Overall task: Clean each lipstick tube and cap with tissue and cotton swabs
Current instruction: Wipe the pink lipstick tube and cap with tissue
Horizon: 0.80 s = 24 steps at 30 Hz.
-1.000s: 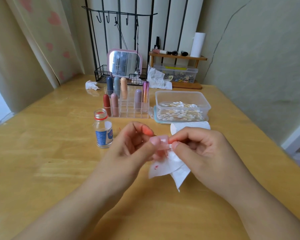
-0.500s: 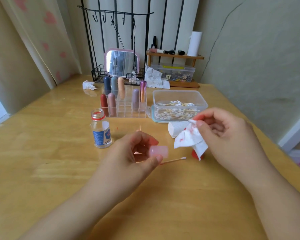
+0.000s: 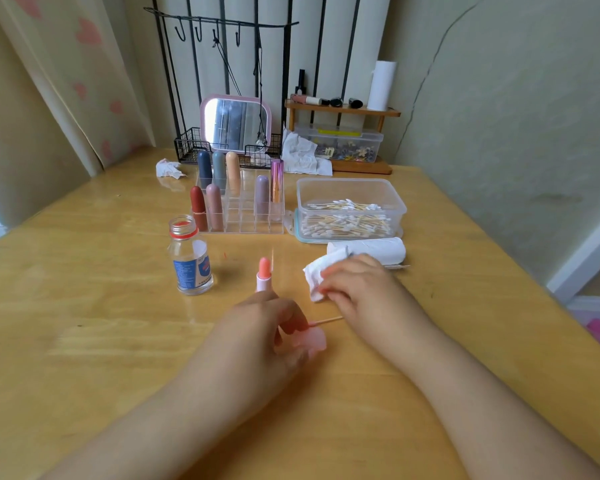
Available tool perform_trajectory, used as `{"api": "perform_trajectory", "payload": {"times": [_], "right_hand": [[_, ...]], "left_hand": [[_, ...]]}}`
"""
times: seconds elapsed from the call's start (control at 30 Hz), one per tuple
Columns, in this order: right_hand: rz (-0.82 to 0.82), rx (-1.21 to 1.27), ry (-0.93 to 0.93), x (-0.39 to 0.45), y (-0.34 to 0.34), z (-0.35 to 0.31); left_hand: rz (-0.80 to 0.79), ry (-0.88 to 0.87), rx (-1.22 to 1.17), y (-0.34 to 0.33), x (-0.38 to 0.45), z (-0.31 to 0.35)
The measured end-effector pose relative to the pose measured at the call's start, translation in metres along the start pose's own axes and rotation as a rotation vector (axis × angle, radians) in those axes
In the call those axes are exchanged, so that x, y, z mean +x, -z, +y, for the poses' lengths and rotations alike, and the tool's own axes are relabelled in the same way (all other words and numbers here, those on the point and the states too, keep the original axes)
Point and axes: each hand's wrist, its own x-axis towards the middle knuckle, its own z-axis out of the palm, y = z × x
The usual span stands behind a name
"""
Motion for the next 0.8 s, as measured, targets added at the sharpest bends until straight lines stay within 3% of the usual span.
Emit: {"api": "perform_trajectory", "payload": {"times": [0.2, 0.37, 0.5, 0.57, 0.67, 0.73, 0.8], "right_hand": [[-0.13, 0.114, -0.045, -0.006, 0.019, -0.002], [-0.338, -0.106, -0.023, -0.008, 0.019, -0.008], [-0.344, -0.163, -0.055, -0.003, 0.015, -0.013], [-0.348, -0.19, -0.052, -0.004, 0.016, -0.015], [-0.316, -0.085, -0.088, -0.005, 0.018, -0.015], [-0.208, 0.089, -0.186, -0.004, 0.025, -0.015], [-0.066, 0.221, -0.296, -0.004, 0.033, -0.019]], "left_hand": [[-0.072, 0.022, 0.153, -0.002, 0.002, -0.005], [-0.103, 0.078, 0.169, -0.001, 0.003, -0.006], [-0.068, 0.1, 0.194, 0.005, 0.003, -0.005], [0.079, 0.078, 0.138, 0.009, 0.002, -0.003], [0.508, 0.042, -0.049, 0.023, 0.002, -0.002], [0.755, 0.06, -0.14, 0.037, 0.004, -0.007], [0.885, 0.087, -0.1, 0.05, 0.008, -0.018]]}}
